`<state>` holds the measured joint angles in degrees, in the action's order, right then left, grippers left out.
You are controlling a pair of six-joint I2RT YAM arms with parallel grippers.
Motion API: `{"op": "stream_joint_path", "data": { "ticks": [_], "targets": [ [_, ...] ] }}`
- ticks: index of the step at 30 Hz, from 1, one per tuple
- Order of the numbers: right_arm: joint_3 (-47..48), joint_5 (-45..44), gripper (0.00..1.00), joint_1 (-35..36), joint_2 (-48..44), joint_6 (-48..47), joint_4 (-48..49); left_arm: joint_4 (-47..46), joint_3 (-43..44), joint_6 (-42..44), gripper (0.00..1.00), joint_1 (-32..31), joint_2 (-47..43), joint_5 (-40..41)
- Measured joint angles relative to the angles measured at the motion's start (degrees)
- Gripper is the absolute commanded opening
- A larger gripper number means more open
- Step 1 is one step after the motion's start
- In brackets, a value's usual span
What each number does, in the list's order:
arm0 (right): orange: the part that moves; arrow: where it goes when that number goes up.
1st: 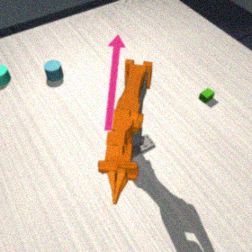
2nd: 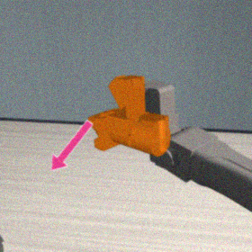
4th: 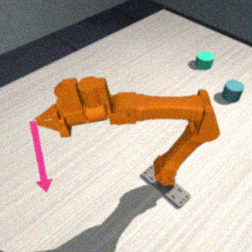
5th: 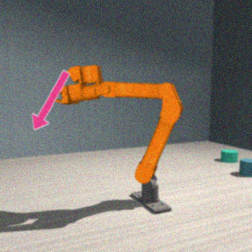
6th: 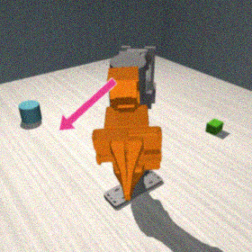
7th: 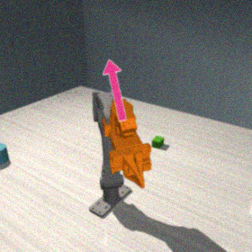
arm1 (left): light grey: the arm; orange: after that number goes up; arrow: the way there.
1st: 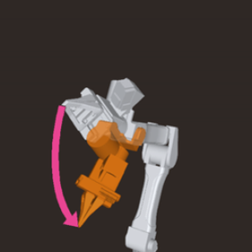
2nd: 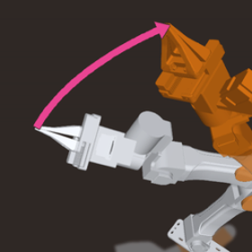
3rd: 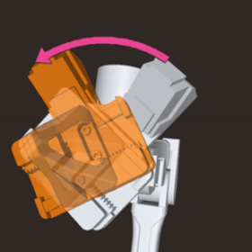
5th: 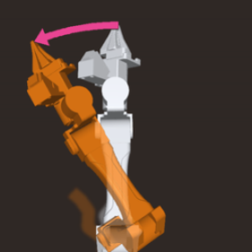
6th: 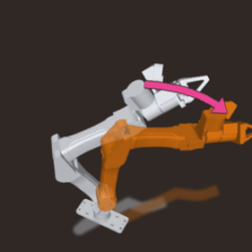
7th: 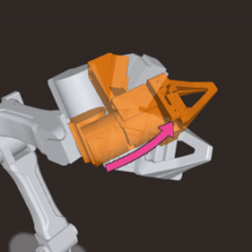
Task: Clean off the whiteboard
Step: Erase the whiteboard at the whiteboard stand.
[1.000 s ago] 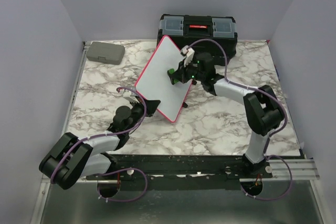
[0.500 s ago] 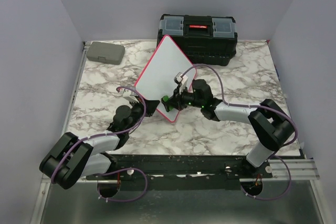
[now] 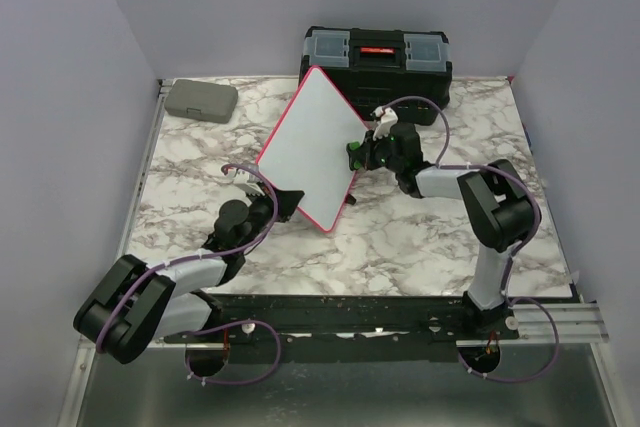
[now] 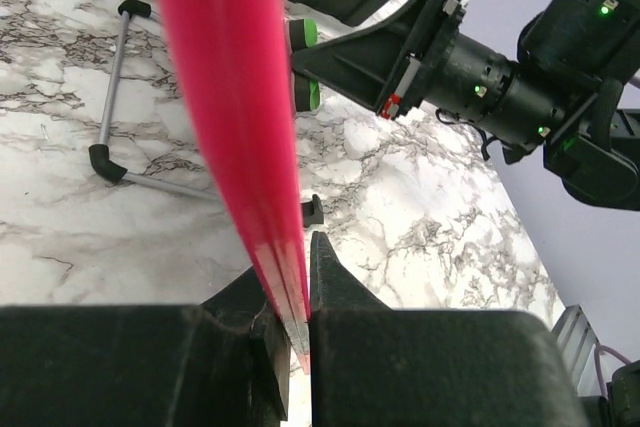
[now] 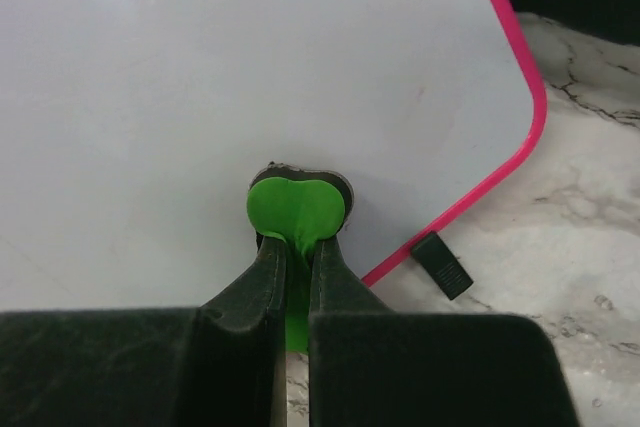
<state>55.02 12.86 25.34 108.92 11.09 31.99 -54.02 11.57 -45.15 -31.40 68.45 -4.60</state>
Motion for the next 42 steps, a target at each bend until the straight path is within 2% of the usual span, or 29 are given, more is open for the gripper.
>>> {"op": "stream_joint_path", "data": {
  "ticks": [8,12,16,21,28,33,38,42],
  "targets": [
    [3.1,0.2,0.01,1.4,-0.9,-4.0,-4.5,-0.1,0.1,0.3,0.00,0.4,0.0,-0.7],
    [3.7,0.0,0.01,8.3,-5.4,-7.0,-5.2,-0.2,0.1,0.0,0.00,0.7,0.3,-0.9],
    [8.6,1.2,0.01,17.0,-7.5,-8.0,-5.2,-0.2,0.1,-1.0,0.00,0.9,0.8,-1.0],
    [14.4,2.0,0.01,20.0,-6.1,-7.3,-6.1,-0.3,0.3,-2.2,0.00,0.9,1.1,-1.5],
    [25.2,-3.0,0.01,18.3,-0.9,-3.0,-10.5,0.3,0.4,-2.9,0.00,1.5,1.2,-1.7],
    [33.2,-6.3,0.01,11.5,4.6,-1.4,-12.8,0.3,0.8,-3.0,0.00,1.4,1.2,-3.1],
    [34.0,-7.7,0.01,4.6,8.2,-3.5,-15.0,0.3,0.9,-2.9,0.00,1.4,1.2,-3.7],
    [32.1,-7.5,0.01,2.3,8.7,-6.3,-15.0,0.2,0.9,-2.7,0.00,1.4,1.1,-3.9]
  ]
}}
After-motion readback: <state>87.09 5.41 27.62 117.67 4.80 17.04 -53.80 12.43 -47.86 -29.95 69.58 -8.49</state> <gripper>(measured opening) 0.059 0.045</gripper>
